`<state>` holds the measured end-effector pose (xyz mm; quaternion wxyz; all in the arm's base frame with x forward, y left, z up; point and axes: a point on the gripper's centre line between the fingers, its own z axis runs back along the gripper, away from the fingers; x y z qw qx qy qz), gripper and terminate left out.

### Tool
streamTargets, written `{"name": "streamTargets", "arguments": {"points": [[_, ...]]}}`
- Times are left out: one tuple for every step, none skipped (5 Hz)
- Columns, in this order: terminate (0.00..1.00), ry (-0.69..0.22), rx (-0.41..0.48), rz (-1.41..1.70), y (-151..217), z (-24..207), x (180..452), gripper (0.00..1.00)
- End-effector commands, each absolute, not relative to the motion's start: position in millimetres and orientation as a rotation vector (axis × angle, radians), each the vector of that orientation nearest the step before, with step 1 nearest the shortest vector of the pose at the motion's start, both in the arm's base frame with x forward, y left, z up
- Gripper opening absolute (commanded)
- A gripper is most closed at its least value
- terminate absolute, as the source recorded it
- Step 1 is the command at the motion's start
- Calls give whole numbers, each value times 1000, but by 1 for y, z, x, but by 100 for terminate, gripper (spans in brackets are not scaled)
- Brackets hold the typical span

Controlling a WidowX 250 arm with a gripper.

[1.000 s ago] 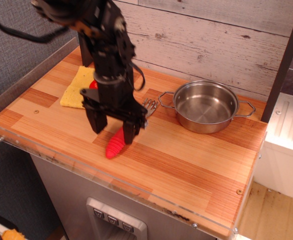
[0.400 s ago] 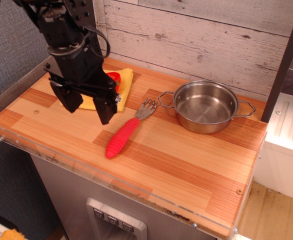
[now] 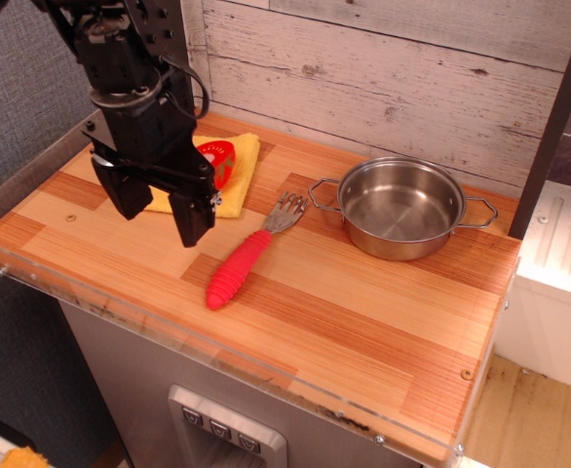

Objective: Pick red spoon and place it on the center

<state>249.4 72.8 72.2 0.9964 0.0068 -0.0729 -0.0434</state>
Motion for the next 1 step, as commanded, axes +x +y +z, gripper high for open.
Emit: {"name": "streamTargets", "arguments": {"points": [[100, -175, 27, -81, 80, 83, 245, 100]]}}
